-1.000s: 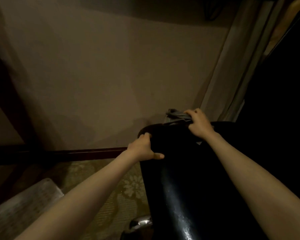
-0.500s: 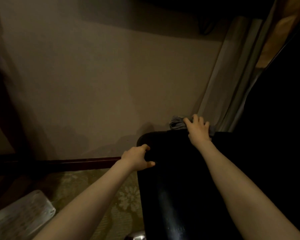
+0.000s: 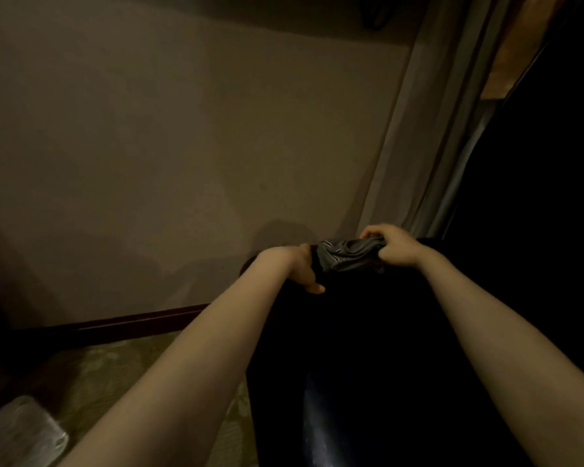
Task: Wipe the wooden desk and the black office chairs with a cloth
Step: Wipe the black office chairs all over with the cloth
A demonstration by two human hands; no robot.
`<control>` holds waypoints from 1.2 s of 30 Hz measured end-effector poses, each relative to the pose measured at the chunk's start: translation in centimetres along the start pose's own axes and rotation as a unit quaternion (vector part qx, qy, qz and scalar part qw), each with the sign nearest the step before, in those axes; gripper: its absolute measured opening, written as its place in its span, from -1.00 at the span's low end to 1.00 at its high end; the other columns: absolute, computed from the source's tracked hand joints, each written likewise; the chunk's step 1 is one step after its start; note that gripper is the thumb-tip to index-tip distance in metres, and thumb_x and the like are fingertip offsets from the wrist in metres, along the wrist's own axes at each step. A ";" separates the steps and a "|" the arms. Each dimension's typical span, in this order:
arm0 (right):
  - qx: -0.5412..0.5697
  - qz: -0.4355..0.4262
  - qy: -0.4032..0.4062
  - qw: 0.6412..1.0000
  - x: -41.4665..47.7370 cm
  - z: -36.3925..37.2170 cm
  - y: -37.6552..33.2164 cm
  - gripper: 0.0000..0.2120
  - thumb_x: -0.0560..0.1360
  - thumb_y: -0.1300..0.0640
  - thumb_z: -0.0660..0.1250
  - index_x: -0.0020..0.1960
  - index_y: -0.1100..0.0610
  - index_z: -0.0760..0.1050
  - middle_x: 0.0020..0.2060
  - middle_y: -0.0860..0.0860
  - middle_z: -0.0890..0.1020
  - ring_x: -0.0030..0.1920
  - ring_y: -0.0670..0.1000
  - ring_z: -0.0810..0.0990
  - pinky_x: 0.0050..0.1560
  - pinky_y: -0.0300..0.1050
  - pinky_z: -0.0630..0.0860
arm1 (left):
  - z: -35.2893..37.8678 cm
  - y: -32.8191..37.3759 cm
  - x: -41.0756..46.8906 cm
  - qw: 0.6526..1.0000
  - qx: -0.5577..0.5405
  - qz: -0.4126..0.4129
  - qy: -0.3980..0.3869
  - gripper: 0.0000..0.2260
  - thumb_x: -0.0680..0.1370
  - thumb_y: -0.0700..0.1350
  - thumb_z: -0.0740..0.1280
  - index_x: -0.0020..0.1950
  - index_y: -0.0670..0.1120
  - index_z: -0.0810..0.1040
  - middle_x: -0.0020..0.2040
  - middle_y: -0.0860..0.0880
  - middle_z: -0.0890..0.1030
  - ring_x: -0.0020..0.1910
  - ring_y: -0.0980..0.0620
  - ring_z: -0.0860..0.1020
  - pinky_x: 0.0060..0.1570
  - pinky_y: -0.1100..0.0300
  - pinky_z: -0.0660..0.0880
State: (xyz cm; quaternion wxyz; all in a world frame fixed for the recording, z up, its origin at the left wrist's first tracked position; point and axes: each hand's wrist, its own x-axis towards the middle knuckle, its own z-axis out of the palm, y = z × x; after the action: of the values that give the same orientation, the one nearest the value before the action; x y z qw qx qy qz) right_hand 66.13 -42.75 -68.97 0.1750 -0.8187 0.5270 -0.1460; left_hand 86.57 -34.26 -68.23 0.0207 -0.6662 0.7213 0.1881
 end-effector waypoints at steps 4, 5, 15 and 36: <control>-0.198 0.066 0.110 0.972 1.4 2.3 0.4 -0.49 0.41 0.29 0.30 0.32 0.01 0.33 0.22 0.12 0.35 0.26 0.19 0.34 0.27 0.13 0.30 | -0.3 -0.6 1.5 0.999 0.037 0.006 -0.029 -0.27 0.44 0.17 0.39 0.45 -0.14 0.19 0.44 -0.16 0.24 0.40 -0.16 0.27 0.34 0.01 0.29; -0.253 0.092 0.135 0.954 1.9 2.8 0.0 -0.46 0.44 0.26 0.31 0.37 0.01 0.27 0.28 0.13 0.30 0.30 0.20 0.29 0.29 0.16 0.25 | -0.2 -0.7 1.7 0.999 0.036 0.006 -0.036 -0.27 0.44 0.17 0.39 0.45 -0.14 0.19 0.43 -0.17 0.24 0.39 -0.17 0.29 0.33 -0.01 0.31; -0.218 0.237 0.317 0.892 1.6 -3.0 0.2 -0.50 0.51 0.10 0.31 0.41 0.01 0.25 0.35 0.20 0.23 0.31 0.25 0.27 0.29 0.13 0.24 | -0.3 -1.4 1.9 0.999 0.021 0.017 -0.030 -0.43 0.39 0.19 0.44 0.24 -0.06 0.33 0.30 -0.11 0.35 0.27 -0.12 0.40 0.22 0.07 0.38; 0.423 0.217 0.086 0.875 6.5 0.9 -13.2 -0.73 0.55 0.24 0.22 0.22 0.30 0.47 -0.02 0.11 0.59 0.04 0.12 0.54 -0.09 -0.06 0.52 | 1.3 -2.9 1.6 1.000 -0.003 0.018 -0.006 -0.35 0.36 0.29 0.39 0.33 0.03 0.29 0.33 -0.06 0.32 0.34 -0.12 0.29 0.31 -0.11 0.31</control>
State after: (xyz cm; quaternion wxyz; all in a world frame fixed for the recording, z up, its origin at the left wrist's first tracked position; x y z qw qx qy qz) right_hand 79.81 -43.52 -63.61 0.4863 -0.5154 0.5925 -0.3832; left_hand 88.92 -35.53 -70.58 0.0193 -0.6523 0.7323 0.1948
